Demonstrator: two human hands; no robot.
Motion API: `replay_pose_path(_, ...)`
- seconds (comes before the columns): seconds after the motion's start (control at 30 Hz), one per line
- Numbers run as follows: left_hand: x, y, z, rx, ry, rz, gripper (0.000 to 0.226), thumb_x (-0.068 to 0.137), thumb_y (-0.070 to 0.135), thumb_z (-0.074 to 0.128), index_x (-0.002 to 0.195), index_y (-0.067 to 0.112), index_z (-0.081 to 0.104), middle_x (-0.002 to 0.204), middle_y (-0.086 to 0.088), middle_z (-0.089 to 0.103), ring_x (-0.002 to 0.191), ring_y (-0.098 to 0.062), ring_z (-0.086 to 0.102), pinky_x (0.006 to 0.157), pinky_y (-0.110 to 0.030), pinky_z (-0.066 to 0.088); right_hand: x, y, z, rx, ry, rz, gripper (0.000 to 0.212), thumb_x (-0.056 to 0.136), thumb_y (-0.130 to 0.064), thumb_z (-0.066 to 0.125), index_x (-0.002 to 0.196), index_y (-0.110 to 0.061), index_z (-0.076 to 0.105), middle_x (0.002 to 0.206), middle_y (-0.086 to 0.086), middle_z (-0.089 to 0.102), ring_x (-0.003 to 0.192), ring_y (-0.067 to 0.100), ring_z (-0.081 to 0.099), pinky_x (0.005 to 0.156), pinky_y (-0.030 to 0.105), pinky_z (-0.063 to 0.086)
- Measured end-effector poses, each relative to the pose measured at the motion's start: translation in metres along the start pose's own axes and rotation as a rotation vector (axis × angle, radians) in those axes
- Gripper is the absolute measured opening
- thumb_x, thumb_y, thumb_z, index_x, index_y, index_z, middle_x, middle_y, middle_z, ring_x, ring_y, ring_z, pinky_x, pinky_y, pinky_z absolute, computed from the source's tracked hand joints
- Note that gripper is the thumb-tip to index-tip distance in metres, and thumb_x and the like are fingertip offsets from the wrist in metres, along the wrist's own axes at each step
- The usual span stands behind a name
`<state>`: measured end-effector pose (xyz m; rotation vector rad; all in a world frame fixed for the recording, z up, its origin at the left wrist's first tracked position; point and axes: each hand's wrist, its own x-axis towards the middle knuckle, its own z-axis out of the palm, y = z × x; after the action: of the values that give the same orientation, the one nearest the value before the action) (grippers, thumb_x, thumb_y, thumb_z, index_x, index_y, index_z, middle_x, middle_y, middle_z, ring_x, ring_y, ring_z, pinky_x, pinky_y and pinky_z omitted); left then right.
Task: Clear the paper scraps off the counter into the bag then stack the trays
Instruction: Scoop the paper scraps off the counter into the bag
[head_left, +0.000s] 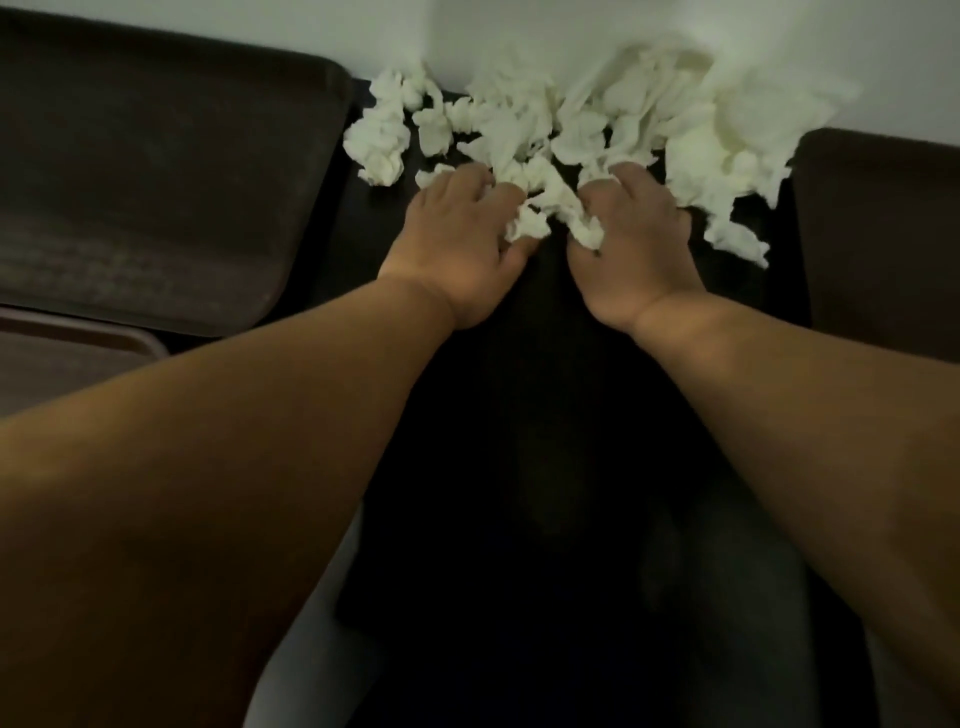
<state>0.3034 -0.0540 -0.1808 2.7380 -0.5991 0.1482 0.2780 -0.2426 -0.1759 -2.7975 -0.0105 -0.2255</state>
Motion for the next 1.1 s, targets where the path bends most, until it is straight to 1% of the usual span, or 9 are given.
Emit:
replay_pose_path(0.2, -0.009, 0.007, -0.003, 0.024, 0.054, -0.037, 0.039, 0.093, 0.036, 0.051, 0.131, 0.027, 0.048, 0.139, -0.007, 0.036, 0.127, -0.029, 0.035, 0.105, -0.045, 0.025, -0.005, 0.004, -0.001, 0.094, 0.051, 0.007, 0.032, 0.084, -0.010, 0.057, 0.116, -0.007, 0.057, 0.125, 0.011, 0.046, 0.117, 0.030, 0.046, 0.091, 0.026, 0.037)
replay_pose_path(0.33, -0.029, 0.021, -0.007, 0.032, 0.068, -0.096, 0.040, 0.090, 0.025, 0.055, 0.130, 0.021, 0.053, 0.134, -0.013, 0.041, 0.122, -0.034, 0.040, 0.100, -0.047, 0.027, -0.016, 0.000, -0.011, 0.201, 0.022, 0.110, 0.023, 0.088, -0.010, 0.052, 0.110, -0.010, 0.059, 0.118, 0.005, 0.043, 0.105, 0.022, 0.049, 0.086, 0.024, 0.038)
replay_pose_path(0.47, -0.059, 0.034, -0.013, 0.056, 0.055, -0.088, 0.042, 0.091, 0.025, 0.057, 0.133, 0.020, 0.055, 0.133, -0.014, 0.047, 0.121, -0.036, 0.045, 0.099, -0.052, 0.033, -0.051, -0.008, -0.019, 0.270, 0.017, 0.176, 0.014, 0.088, -0.011, 0.042, 0.078, -0.014, 0.052, 0.098, 0.007, 0.050, 0.078, 0.018, 0.050, 0.068, 0.026, 0.038)
replay_pose_path(0.53, -0.079, 0.039, -0.016, 0.036, 0.034, -0.078, 0.042, 0.094, 0.027, 0.056, 0.135, 0.020, 0.052, 0.135, -0.014, 0.046, 0.121, -0.034, 0.044, 0.099, -0.050, 0.034, -0.078, -0.011, -0.028, 0.356, 0.046, 0.190, 0.017, 0.091, -0.011, 0.044, 0.077, -0.016, 0.052, 0.094, 0.009, 0.051, 0.072, 0.016, 0.048, 0.066, 0.023, 0.036)
replay_pose_path(0.63, -0.112, 0.051, -0.022, -0.013, 0.007, -0.066, 0.040, 0.095, 0.027, 0.055, 0.135, 0.019, 0.051, 0.133, -0.009, 0.045, 0.120, -0.027, 0.043, 0.100, -0.042, 0.035, -0.124, -0.019, -0.046, 0.491, 0.003, 0.321, 0.014, 0.095, -0.014, 0.051, 0.102, -0.015, 0.063, 0.109, 0.000, 0.046, 0.085, 0.011, 0.050, 0.078, 0.019, 0.038)
replay_pose_path(0.7, -0.134, 0.064, -0.027, -0.068, -0.026, -0.072, 0.042, 0.096, 0.027, 0.055, 0.136, 0.019, 0.049, 0.132, -0.006, 0.044, 0.120, -0.024, 0.042, 0.103, -0.039, 0.035, -0.155, -0.023, -0.054, 0.510, -0.029, 0.353, 0.018, 0.095, -0.016, 0.053, 0.110, -0.016, 0.064, 0.115, -0.003, 0.046, 0.089, 0.007, 0.050, 0.078, 0.014, 0.037)
replay_pose_path(0.8, -0.163, 0.085, -0.036, -0.144, -0.046, -0.048, 0.042, 0.096, 0.026, 0.057, 0.137, 0.018, 0.049, 0.133, -0.006, 0.044, 0.120, -0.022, 0.042, 0.105, -0.038, 0.035, -0.199, -0.032, -0.068, 0.550, -0.018, 0.385, 0.016, 0.095, -0.017, 0.053, 0.106, -0.017, 0.065, 0.114, -0.003, 0.049, 0.086, 0.003, 0.052, 0.071, 0.005, 0.033)
replay_pose_path(0.93, -0.189, 0.113, -0.050, -0.241, -0.035, 0.035, 0.038, 0.096, 0.026, 0.058, 0.133, 0.019, 0.052, 0.132, -0.006, 0.043, 0.119, -0.022, 0.040, 0.106, -0.036, 0.034, -0.253, -0.040, -0.099, 0.618, 0.115, 0.496, 0.014, 0.095, -0.015, 0.053, 0.101, -0.018, 0.065, 0.110, -0.005, 0.049, 0.086, 0.002, 0.053, 0.063, 0.000, 0.038)
replay_pose_path(1.1, -0.206, 0.166, -0.073, -0.413, -0.063, 0.123, 0.041, 0.096, 0.023, 0.058, 0.136, 0.019, 0.049, 0.136, -0.006, 0.038, 0.128, -0.021, 0.034, 0.105, -0.028, 0.032, -0.309, -0.045, -0.143, 0.636, 0.259, 0.558, 0.013, 0.094, -0.016, 0.052, 0.098, -0.022, 0.063, 0.113, -0.004, 0.052, 0.091, 0.007, 0.055, 0.067, 0.015, 0.042)
